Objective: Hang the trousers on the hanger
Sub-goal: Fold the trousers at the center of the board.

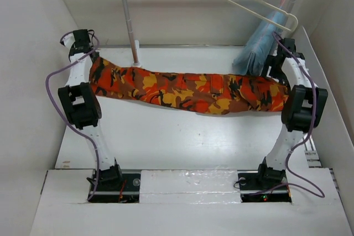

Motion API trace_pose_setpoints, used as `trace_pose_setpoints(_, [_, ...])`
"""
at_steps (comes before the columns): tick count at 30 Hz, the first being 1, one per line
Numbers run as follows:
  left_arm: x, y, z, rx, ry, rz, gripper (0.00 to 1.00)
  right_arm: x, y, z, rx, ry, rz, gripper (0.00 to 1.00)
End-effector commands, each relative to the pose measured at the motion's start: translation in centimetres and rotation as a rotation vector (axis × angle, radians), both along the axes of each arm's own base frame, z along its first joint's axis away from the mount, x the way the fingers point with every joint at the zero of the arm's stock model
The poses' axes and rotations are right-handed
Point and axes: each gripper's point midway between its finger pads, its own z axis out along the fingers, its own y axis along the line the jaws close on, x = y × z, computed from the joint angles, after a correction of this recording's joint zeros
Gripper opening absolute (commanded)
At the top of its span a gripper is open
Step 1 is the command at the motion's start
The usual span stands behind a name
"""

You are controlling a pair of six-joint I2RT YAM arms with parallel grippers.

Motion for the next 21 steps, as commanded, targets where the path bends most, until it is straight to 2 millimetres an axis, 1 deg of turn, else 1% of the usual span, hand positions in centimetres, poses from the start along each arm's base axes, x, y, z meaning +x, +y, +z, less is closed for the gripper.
trace_pose_setpoints(1, [-1.2,1.1,5.4,0.099,-0.033,-0.016,0.23,-0.1,1.8,4.5,0.057,-0.218,0.044,1.0])
trace_pose_setpoints(3, [-1.8,1.3,6.2,0.106,-0.038,0.007,0.05,-1.7,2.8,4.3,0.093,-0.257,0.052,1.0])
trace_pose_setpoints(4, [-2.6,0.9,7.4,0.112,-0.044,0.013,0.0,-3.5,3.9,4.2,0.108,-0.288,0.054,1.0])
trace_pose_setpoints(5, [-3.3,1.0,8.4,0.125,-0.055,0.029,0.0,-4.4,4.8,4.2,0.112,-0.301,0.063,1.0])
trace_pose_setpoints(6, [-4.0,1.0,8.9,0.131,-0.06,0.038,0.0,-5.3,4.9,3.9,0.109,-0.314,0.06,1.0])
trace_pose_setpoints(7, [-5.6,0.7,10.3,0.139,-0.09,0.046,0.0,-5.8,5.5,4.2,0.11,-0.351,0.054,1.0])
trace_pose_setpoints(8, [-6.7,0.8,11.1,0.154,-0.103,0.063,0.0,-7.7,5.9,3.7,0.12,-0.36,0.046,1.0])
trace_pose_setpoints(9, [-7.9,0.7,9.8,0.155,-0.075,0.07,0.0,-7.8,6.6,4.0,0.131,-0.393,0.063,1.0])
trace_pose_setpoints(10, [-9.1,0.5,11.9,0.169,-0.127,0.071,0.0,-8.3,7.4,3.9,0.151,-0.406,0.077,1.0])
trace_pose_setpoints(11, [-9.7,0.2,11.3,0.17,-0.11,0.05,0.0,-9.4,8.2,3.8,0.169,-0.419,0.092,1.0])
trace_pose_setpoints(12, [-10.3,-0.4,9.4,0.151,-0.067,0.023,0.0,-9.6,9.0,4.0,0.188,-0.436,0.115,1.0])
trace_pose_setpoints(13, [-11.0,-0.2,6.7,0.095,-0.013,0.008,0.03,-10.2,11.1,3.9,0.24,-0.449,0.172,1.0])
trace_pose_setpoints(14, [-11.3,-0.1,5.9,0.068,0.007,-0.002,0.08,-10.2,11.4,3.9,0.253,-0.449,0.179,0.99])
trace_pose_setpoints(15, [-12.3,0.0,3.1,0.011,0.068,0.007,0.11,-11.1,12.8,3.7,0.293,-0.452,0.224,0.99])
trace_pose_setpoints(16, [-12.4,-0.5,1.0,-0.063,0.096,-0.027,0.14,-11.6,14.7,3.6,0.338,-0.447,0.286,0.97])
trace_pose_setpoints(17, [-13.2,0.5,-0.4,-0.11,0.106,-0.01,0.15,-12.2,15.4,3.2,0.352,-0.434,0.314,0.84])
trace_pose_setpoints(18, [-13.7,0.5,-2.4,-0.16,0.109,-0.006,0.16,-13.2,16.2,2.8,0.365,-0.425,0.342,0.68])
trace_pose_setpoints(19, [-13.6,-0.4,-2.7,-0.223,0.073,-0.053,0.28,-14.0,17.6,2.5,0.389,-0.413,0.398,0.44])
trace_pose_setpoints(20, [-13.6,-0.4,-3.1,-0.242,0.054,-0.06,0.29,-14.7,18.3,2.3,0.4,-0.408,0.423,0.09])
trace_pose_setpoints(21, [-13.7,-0.7,-3.9,-0.256,0.05,-0.072,0.33,-15.2,18.8,2.0,0.41,-0.404,0.444,0.04])
